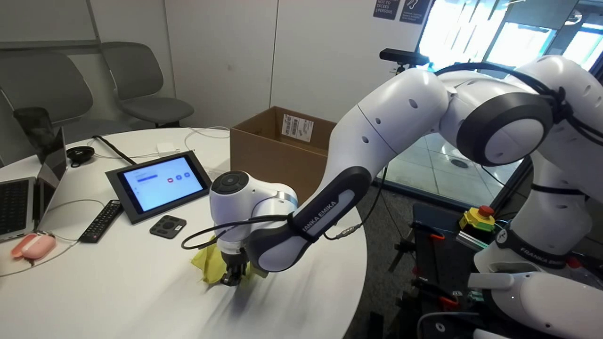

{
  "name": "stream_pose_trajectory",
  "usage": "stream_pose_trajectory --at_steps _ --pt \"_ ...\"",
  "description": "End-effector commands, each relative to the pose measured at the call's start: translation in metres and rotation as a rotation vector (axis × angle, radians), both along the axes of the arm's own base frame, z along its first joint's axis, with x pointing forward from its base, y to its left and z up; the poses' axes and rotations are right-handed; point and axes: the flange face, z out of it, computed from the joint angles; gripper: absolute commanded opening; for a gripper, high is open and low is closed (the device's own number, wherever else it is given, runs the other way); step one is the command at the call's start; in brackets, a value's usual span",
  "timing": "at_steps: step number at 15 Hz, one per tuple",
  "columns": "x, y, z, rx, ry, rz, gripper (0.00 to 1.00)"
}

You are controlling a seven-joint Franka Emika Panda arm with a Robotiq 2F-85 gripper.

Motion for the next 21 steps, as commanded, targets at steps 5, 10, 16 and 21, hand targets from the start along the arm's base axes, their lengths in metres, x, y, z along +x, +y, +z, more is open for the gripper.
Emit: stream_pose_trajectory --at_steps 5,10,16,21 --pt "-0.005 -0.008 0.015 -0.003 -0.016 -0.008 0.10" --pt "-0.005 -0.039 0.046 -0.003 -0.063 -0.070 0.09" --pt "-0.003 -0.092 0.072 -0.033 -0.105 -0.202 0.09" --pt "-0.002 -0.121 0.053 -0.042 -0.033 -0.269 0.09"
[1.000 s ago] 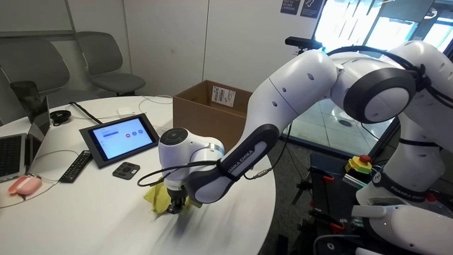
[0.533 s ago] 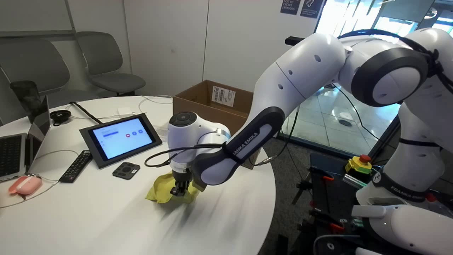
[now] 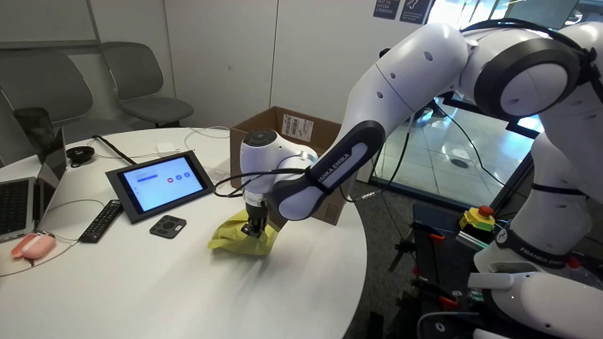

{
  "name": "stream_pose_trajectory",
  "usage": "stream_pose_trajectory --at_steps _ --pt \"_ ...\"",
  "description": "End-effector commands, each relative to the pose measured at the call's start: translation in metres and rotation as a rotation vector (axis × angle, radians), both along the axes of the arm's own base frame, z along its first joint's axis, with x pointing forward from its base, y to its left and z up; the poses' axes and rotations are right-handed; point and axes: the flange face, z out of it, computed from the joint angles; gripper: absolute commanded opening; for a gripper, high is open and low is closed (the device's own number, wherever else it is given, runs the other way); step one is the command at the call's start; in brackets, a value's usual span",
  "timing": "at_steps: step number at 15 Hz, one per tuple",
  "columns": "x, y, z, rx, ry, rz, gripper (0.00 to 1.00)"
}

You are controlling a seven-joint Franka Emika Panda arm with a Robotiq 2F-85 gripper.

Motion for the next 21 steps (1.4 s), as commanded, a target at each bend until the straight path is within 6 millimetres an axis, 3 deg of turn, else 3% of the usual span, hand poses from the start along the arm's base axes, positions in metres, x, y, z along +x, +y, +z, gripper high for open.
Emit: stream_pose_trajectory --at_steps 1,9,10,12,19,21 --pt "-0.004 -0.014 -0.011 0.010 0.051 -0.041 0.09" --pt "-0.009 -0.049 -0.058 0.066 0.230 -0.165 0.10" --pt "-0.009 -0.051 -0.061 0.071 0.237 -0.178 0.35" --pt "-0.008 -0.054 -0.062 0.079 0.245 -0.198 0.39" --pt "-0.002 -0.073 -0.026 0.075 0.177 -0.236 0.95" --pt "0.002 -0.081 -0.019 0.071 0.161 -0.257 1.00"
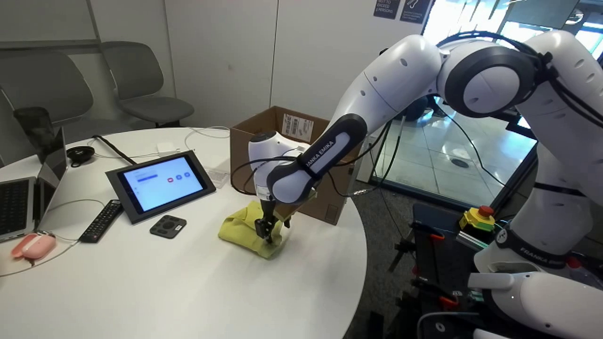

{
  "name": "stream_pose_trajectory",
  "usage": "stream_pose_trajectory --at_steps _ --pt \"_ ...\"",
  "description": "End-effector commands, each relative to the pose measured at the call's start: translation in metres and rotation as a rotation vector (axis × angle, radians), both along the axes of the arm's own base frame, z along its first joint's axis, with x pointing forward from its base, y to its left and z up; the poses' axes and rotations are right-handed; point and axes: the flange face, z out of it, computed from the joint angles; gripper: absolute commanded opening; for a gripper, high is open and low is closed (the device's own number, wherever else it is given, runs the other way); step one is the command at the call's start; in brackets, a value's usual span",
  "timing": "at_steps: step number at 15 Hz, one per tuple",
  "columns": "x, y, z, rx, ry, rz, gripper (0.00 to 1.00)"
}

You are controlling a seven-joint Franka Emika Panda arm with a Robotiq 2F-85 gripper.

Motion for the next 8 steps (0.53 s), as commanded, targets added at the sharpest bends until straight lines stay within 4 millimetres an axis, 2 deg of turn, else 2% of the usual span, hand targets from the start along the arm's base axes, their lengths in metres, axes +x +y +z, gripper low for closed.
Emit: stream_pose_trajectory --at_steps 1,4,8 --pt "0.005 -0.017 0.023 -0.004 -0.043 -0.053 1.00" --pt "0.009 -0.039 0.028 -0.013 -0.058 -0.127 1.00" --pt "0.012 -0.066 0.018 0.019 -0.082 -0.285 1.00"
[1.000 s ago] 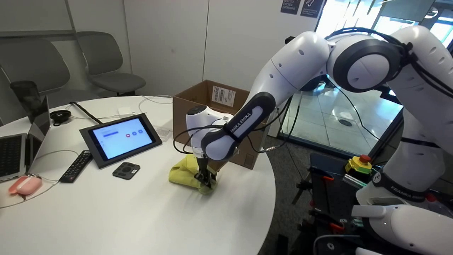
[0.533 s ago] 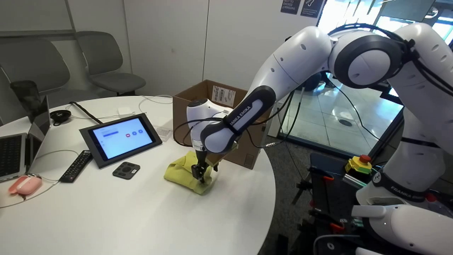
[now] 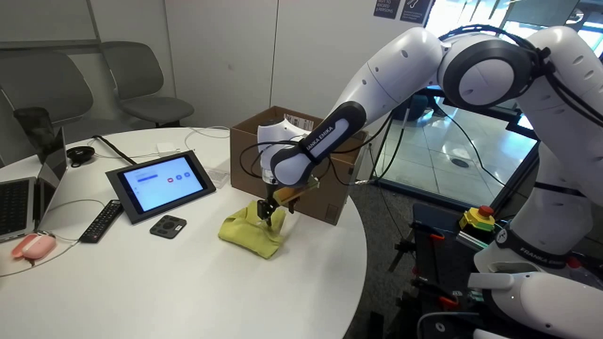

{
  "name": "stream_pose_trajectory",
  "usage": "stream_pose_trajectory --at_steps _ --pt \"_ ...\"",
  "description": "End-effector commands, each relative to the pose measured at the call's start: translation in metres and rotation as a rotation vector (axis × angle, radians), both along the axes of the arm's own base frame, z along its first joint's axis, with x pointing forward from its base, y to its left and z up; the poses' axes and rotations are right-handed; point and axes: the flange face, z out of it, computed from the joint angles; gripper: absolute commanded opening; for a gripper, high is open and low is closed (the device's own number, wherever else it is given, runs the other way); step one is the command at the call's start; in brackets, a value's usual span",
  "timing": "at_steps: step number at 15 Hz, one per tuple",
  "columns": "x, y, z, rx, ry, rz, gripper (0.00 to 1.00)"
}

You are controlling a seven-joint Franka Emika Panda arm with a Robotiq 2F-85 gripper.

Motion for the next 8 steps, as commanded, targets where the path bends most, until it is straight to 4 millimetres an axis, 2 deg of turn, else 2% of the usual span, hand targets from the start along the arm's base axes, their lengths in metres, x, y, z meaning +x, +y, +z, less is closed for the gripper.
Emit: stream_pose_trajectory --at_steps 1,8 --pt "0.001 -0.021 -0.005 0.037 -0.048 -0.168 1.00" --pt "0.003 -0.038 -0.039 0.061 -0.142 -0.427 1.00"
